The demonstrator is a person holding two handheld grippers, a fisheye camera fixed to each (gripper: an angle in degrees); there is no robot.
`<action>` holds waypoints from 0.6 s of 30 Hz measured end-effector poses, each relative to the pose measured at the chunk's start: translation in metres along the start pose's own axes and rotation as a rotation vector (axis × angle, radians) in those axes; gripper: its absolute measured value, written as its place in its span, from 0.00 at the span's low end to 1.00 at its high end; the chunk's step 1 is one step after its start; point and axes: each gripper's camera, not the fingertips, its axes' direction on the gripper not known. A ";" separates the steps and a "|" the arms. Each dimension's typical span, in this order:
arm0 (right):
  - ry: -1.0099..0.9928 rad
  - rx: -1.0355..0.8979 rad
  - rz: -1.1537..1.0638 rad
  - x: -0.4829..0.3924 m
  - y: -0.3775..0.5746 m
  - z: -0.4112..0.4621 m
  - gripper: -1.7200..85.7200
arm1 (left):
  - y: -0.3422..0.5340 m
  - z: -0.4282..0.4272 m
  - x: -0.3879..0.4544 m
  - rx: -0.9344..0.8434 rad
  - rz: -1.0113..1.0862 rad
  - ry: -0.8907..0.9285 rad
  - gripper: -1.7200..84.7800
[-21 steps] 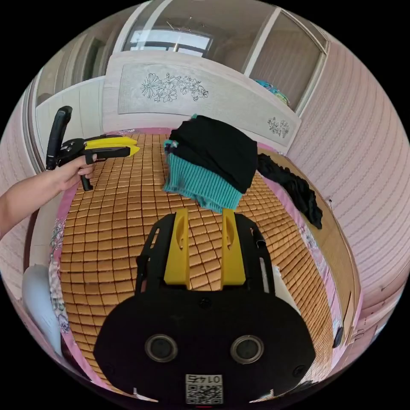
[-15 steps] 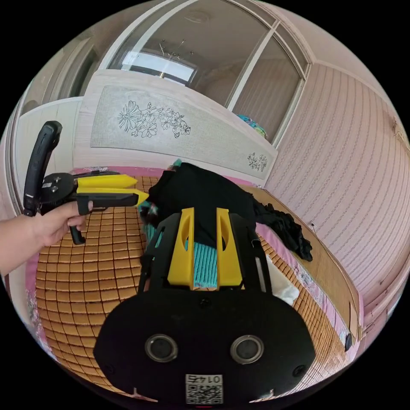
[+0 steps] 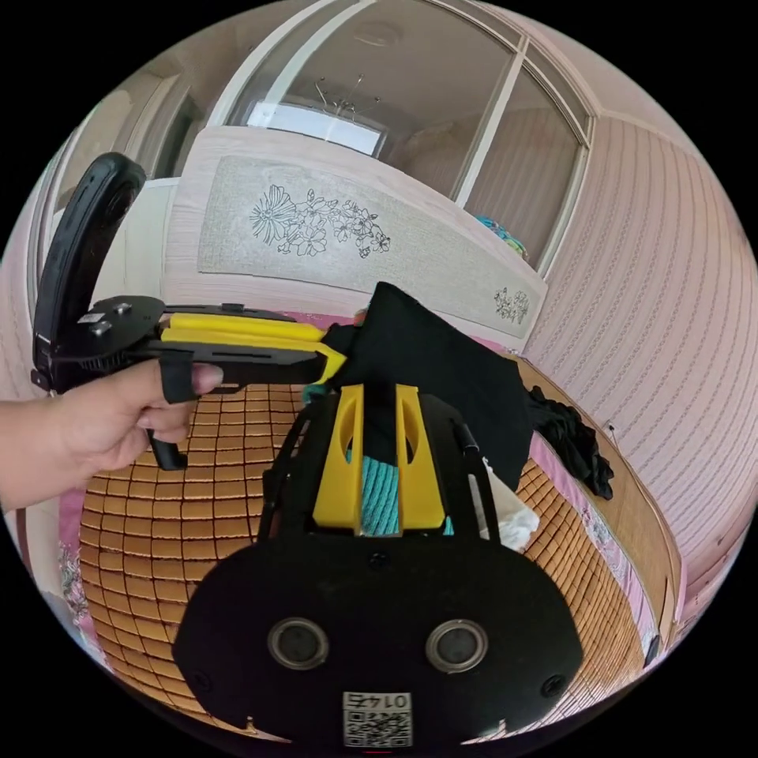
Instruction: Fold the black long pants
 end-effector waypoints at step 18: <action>-0.075 0.042 0.320 0.000 0.247 -0.437 0.01 | 0.108 -0.242 0.392 0.048 0.368 0.981 0.06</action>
